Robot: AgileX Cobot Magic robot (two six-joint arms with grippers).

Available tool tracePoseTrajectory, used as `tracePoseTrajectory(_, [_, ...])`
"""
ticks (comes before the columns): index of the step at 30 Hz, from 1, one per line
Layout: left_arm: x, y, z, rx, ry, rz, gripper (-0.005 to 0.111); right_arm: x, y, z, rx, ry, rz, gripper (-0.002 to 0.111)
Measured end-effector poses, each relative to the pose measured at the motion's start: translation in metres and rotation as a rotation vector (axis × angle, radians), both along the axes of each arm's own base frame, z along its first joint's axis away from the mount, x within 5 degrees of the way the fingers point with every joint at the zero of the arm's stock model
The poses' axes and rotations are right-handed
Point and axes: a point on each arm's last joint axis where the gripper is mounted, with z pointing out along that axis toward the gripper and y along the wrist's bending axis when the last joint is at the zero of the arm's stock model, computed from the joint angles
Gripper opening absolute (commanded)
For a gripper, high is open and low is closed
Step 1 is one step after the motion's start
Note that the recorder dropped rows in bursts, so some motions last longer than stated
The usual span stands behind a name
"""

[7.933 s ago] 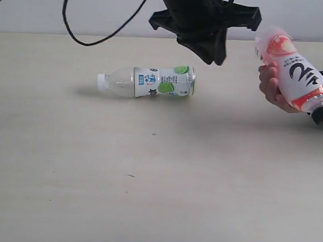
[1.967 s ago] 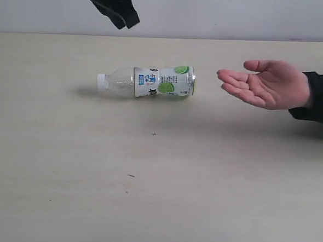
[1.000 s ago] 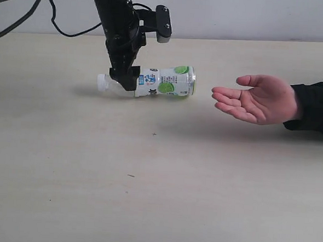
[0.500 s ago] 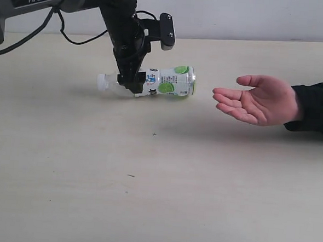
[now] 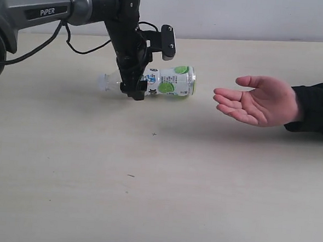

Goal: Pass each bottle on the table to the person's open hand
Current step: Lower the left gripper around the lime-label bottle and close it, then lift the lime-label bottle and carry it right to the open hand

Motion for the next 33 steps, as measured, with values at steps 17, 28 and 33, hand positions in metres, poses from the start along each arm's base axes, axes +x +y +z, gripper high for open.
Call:
tracePoseTrajectory(17, [-0.003,0.002,-0.015,0.035,0.063,0.031,0.0,0.0,0.0,0.0,0.0,0.0,0.0,0.0])
tracePoseTrajectory(28, [-0.032,0.018,0.113,-0.201,0.12,0.76,0.0,0.0,0.0,0.0,0.0,0.0,0.0,0.0])
tracePoseTrajectory(33, [-0.08,-0.026,0.142,-0.329,0.243,0.78,0.0,0.0,0.0,0.0,0.0,0.0,0.0,0.0])
